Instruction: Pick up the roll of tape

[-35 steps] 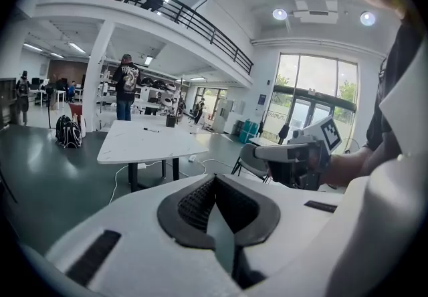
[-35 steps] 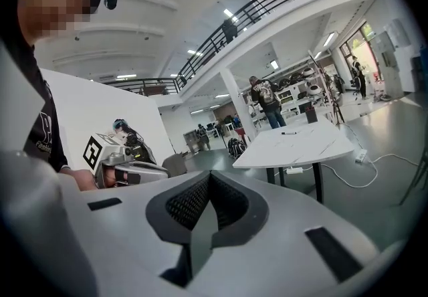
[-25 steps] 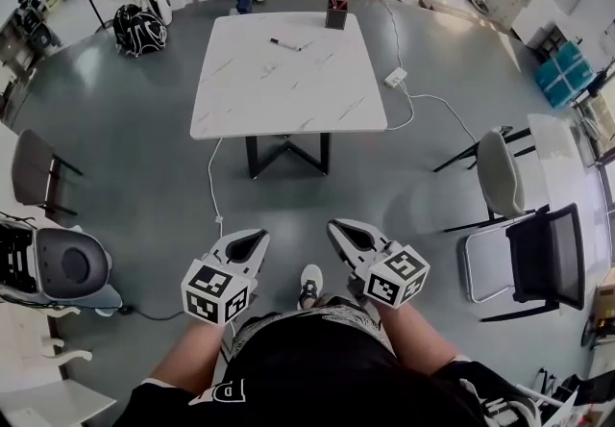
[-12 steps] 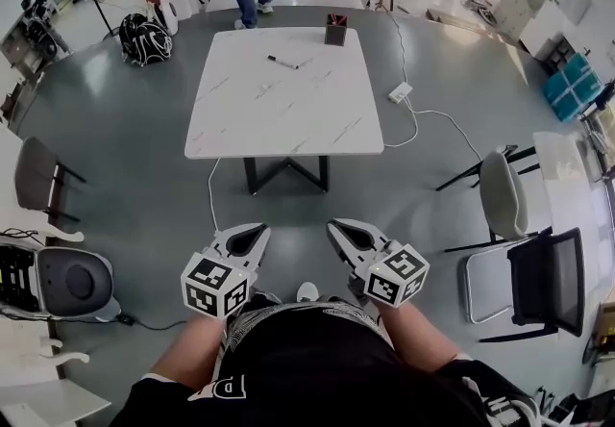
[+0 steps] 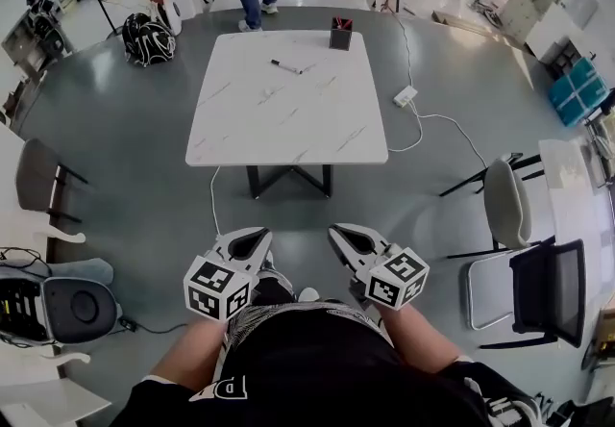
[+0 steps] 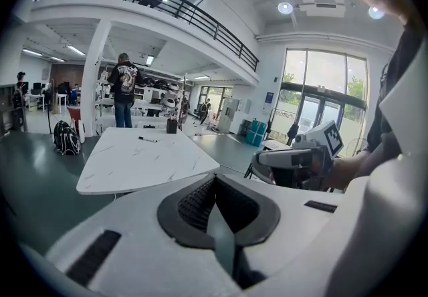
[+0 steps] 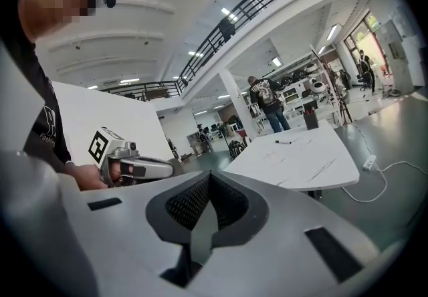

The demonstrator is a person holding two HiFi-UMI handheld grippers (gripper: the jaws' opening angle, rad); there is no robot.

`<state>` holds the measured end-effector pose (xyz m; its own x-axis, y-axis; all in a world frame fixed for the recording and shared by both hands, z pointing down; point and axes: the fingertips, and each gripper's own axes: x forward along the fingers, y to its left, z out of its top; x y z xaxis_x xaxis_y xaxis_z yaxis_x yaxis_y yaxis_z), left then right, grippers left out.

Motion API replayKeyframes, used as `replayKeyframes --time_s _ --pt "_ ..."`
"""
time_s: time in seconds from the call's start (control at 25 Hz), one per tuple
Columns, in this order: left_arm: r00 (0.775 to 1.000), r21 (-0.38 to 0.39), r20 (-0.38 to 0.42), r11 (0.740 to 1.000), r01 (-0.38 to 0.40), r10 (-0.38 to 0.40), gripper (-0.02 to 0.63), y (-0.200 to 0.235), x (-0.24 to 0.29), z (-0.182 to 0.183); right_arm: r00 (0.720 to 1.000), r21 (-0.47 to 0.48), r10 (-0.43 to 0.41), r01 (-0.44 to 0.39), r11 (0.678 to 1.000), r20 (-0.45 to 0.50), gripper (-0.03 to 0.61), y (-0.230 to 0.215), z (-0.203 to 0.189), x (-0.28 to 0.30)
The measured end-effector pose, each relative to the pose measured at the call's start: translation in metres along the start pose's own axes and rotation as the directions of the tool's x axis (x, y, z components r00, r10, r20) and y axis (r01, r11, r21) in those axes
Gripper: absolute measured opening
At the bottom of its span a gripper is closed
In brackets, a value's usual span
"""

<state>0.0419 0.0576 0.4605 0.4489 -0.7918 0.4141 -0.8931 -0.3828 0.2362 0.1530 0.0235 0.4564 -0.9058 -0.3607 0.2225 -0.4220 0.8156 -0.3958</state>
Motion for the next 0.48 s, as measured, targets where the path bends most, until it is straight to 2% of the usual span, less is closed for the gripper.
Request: replayKeyframes --time_s 0.24,0.48 --pt "1.0 0.001 0.016 1.0 0.017 -0.017 0.017 0.027 0.022 0.01 1.0 -0.022 -0.015 0.015 1.0 -0.011 0.003 -0.018 0.011 0.024" --pt "0.999 -0.005 0.045 1.0 0.019 -0.019 0.017 0.071 0.048 0.028 0.999 -0.031 -0.033 0.032 0.999 -0.043 0.005 -0.042 0.013 0.064"
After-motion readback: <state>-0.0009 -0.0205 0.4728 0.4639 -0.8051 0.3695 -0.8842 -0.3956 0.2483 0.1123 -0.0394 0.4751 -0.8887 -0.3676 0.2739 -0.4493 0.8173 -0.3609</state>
